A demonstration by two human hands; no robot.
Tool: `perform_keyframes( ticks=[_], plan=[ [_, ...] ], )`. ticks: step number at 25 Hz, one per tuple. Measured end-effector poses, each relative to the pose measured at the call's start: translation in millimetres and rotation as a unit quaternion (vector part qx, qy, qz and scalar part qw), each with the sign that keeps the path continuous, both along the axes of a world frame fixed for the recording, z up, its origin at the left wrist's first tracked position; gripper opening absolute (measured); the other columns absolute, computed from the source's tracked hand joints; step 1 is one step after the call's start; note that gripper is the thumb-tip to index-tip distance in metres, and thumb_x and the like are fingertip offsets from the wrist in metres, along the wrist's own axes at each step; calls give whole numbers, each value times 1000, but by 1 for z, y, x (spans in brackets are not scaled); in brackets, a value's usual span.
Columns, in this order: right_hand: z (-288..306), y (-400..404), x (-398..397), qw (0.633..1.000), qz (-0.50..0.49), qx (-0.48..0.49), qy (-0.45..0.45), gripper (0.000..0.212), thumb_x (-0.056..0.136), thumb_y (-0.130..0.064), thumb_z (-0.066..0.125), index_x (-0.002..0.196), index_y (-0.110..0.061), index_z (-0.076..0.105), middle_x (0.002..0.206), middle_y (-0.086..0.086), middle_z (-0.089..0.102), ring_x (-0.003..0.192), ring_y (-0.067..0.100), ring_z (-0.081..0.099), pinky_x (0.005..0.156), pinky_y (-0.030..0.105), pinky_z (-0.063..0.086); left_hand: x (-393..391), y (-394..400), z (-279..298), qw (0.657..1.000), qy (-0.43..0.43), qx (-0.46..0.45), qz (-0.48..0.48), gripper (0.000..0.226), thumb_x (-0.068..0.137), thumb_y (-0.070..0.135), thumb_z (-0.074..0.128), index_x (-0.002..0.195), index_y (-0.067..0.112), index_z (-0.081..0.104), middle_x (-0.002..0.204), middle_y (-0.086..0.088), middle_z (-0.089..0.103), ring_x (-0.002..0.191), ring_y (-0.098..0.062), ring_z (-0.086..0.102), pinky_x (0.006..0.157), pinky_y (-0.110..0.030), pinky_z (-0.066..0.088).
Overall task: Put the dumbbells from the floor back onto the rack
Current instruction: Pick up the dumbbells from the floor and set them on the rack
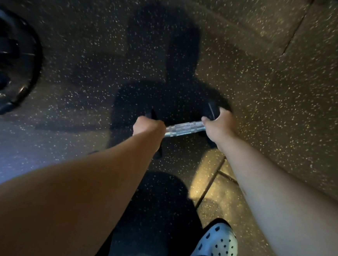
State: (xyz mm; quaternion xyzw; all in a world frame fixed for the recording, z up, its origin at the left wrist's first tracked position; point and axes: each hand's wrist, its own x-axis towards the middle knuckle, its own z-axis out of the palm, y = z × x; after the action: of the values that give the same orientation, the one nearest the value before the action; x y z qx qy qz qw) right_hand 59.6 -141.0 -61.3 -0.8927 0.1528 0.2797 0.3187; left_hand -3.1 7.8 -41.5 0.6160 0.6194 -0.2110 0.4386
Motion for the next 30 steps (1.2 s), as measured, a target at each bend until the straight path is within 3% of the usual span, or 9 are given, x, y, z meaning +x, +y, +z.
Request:
perform_keyframes(
  ticks=[2,6,9,12,16,21,25,28,30],
  plan=[
    [29,1,4,999,-23,13,-37,37,94,-27,69,127,-12,62,124,12,69,111,35,68,98,48,54,10,6,24,998,-41,45,-22,26,99,22,58,120,6,59,95,-8,59,66,-18,53,73,-36,52],
    [150,8,28,988,-81,54,-117,43,97,-32,66,134,-11,59,126,13,68,115,36,66,97,46,53,54,15,138,988,-126,76,-36,24,96,21,58,117,11,62,108,-10,67,95,-30,66,91,-44,56],
    [247,9,42,972,-110,80,-190,43,97,-33,66,136,-16,61,123,10,71,116,34,66,93,38,50,81,16,231,977,-186,101,-7,20,94,24,58,110,15,67,102,-7,69,89,-28,64,84,-39,56],
    [376,15,64,948,-138,124,-258,35,97,-27,66,130,-16,65,105,-1,69,109,26,66,83,24,40,110,19,368,959,-262,111,11,22,89,16,59,107,18,71,91,-1,67,85,-25,62,75,-33,49],
    [565,23,85,910,-151,188,-336,34,96,-28,67,128,-20,65,106,-2,71,101,22,66,84,30,45,128,25,571,929,-353,112,20,9,88,13,58,84,19,64,76,3,63,68,-17,58,54,-30,40],
    [746,43,98,859,-133,282,-405,34,96,-27,68,129,-23,62,105,-8,69,101,15,63,89,27,47,127,41,753,883,-441,150,58,8,88,19,62,92,21,68,86,0,68,82,-24,62,70,-34,46],
    [846,72,106,831,-84,340,-432,32,96,-29,68,128,-30,60,102,-13,68,96,11,64,76,18,43,119,62,846,836,-511,160,118,11,91,18,65,100,22,70,86,0,66,87,-26,61,76,-32,44],
    [882,99,107,819,-51,365,-439,35,97,-30,67,131,-29,59,100,-14,67,81,-10,62,67,6,43,117,89,881,819,-533,161,136,6,92,19,64,96,23,66,81,4,62,84,-24,58,75,-29,37],
    [897,126,108,805,-45,382,-452,34,97,-26,67,130,-25,61,104,-6,68,83,-9,61,69,6,43,118,115,897,812,-542,153,152,2,92,25,64,92,24,63,80,5,63,83,-23,58,74,-30,38]
  ],
)
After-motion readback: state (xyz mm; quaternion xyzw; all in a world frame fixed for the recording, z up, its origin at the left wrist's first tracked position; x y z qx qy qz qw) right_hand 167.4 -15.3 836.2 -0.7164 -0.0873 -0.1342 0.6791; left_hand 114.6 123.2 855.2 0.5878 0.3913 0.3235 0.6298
